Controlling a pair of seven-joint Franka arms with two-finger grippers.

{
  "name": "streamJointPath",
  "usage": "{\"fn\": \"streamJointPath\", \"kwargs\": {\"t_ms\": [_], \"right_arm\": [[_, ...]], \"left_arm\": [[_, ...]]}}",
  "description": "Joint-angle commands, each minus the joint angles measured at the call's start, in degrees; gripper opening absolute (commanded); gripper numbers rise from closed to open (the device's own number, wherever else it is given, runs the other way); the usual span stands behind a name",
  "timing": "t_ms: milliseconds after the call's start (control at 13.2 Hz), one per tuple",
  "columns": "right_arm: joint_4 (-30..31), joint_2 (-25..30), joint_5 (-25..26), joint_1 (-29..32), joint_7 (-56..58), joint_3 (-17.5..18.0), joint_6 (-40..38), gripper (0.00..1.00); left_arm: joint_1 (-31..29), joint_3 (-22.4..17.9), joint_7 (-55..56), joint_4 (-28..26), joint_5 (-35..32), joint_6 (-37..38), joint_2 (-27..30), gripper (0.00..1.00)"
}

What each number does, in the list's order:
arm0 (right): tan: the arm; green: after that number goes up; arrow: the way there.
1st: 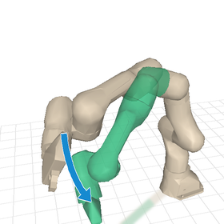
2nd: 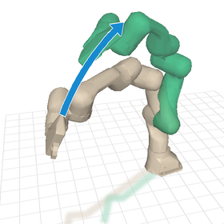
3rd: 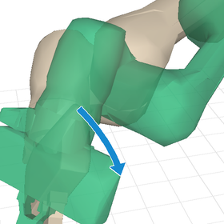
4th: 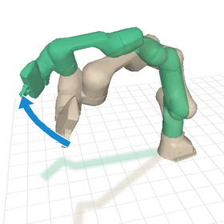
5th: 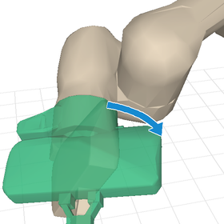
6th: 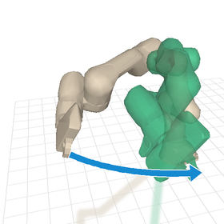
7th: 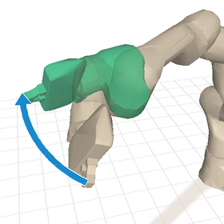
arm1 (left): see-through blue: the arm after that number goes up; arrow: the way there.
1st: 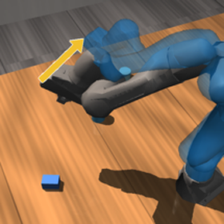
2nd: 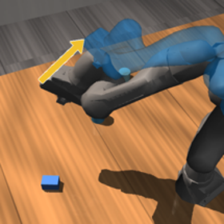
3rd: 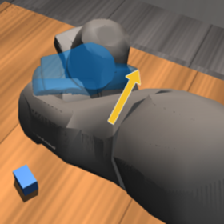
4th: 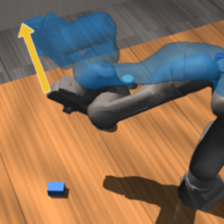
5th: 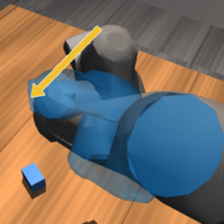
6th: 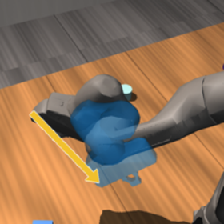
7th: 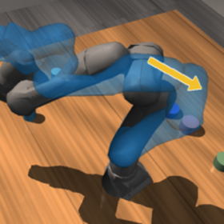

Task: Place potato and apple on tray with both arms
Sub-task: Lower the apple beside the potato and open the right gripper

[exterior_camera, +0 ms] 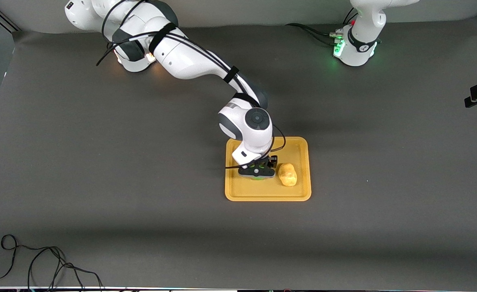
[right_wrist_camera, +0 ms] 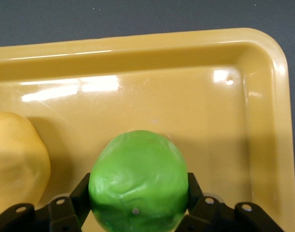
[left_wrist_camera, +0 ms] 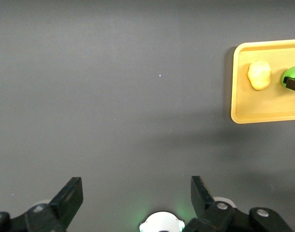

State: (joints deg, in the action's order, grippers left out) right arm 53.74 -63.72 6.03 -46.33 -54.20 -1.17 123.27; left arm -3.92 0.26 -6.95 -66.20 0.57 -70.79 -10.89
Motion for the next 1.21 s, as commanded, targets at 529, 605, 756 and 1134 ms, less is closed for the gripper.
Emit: {"fn": "streamJointPath", "kwargs": {"t_ms": [529,605,756,1134], "right_arm": [[-2.59,-1.32,0.39,1.15,2.52,0.47,0.13,0.98],[-2.50,-1.06,0.30,1.15,2.52,0.56,0.04,0.99],[-2.59,-0.53,0.30,1.07,2.52,0.47,-0.39,1.00],[-2.59,9.91,-1.97,3.25,3.13,0.29,-14.17,1.00]], "left_arm": [[0.58,-0.61,0.62,-0.42,0.49,0.38,0.52,0.98],[0.58,-0.61,0.62,-0.42,0.49,0.38,0.52,0.98],[0.58,-0.61,0.71,-0.51,0.48,0.38,0.52,0.98],[0.49,-0.61,0.62,-0.42,0.49,0.30,0.52,0.98]]}}
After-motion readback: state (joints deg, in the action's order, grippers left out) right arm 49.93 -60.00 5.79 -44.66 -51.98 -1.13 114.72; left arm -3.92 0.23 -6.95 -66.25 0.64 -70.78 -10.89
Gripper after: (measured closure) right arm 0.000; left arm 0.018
